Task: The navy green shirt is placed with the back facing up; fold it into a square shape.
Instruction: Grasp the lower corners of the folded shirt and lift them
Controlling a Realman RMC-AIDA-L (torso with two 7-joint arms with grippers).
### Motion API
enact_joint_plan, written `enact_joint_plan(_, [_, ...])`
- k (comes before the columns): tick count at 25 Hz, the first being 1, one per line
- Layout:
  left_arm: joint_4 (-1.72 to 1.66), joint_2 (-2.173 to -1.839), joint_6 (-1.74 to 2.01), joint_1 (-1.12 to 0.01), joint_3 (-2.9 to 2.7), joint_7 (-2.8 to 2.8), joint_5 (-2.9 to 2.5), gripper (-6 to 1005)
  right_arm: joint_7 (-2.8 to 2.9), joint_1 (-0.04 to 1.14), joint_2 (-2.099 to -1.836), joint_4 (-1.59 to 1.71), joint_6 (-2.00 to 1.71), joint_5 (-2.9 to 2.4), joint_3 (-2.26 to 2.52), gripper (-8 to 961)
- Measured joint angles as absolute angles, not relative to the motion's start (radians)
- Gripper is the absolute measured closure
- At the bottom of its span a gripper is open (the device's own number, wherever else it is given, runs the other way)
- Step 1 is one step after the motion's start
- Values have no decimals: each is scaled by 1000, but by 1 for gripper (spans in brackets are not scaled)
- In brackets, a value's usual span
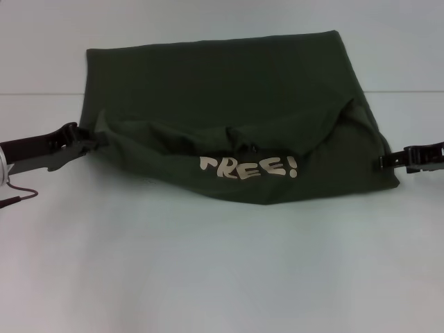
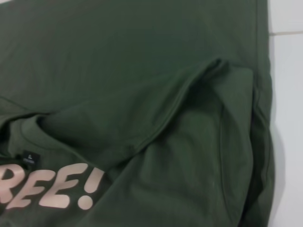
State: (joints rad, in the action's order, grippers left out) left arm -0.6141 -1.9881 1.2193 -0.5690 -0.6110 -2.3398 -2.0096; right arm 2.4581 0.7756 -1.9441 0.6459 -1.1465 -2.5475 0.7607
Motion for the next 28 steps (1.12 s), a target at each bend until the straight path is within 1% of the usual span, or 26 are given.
enact_joint_plan(8, [-610, -1992, 1210, -569, -610, -2341, -2009, 979, 2455, 790, -1973, 609, -1065, -2551, 798, 121])
enact_joint_plan(11, [-612, -1992, 1209, -569, -610, -2341, -2009, 979, 2455, 791, -1978, 608, -1058, -2553, 802, 137])
enact_joint_plan(15, [-611, -1993, 1209, -569, -609, -2341, -2009, 979, 2458, 792, -1978, 608, -1066, -2554, 802, 159])
enact_joint_plan(26, [-611, -1994, 1207, -565, -607, -2341, -2010, 978, 2463, 780, -1971, 607, -1080, -2556, 802, 601])
enact_joint_plan(28, [-612, -1994, 1210, -563, -607, -2341, -2010, 978, 2464, 776, -1970, 609, -1083, -2556, 799, 695])
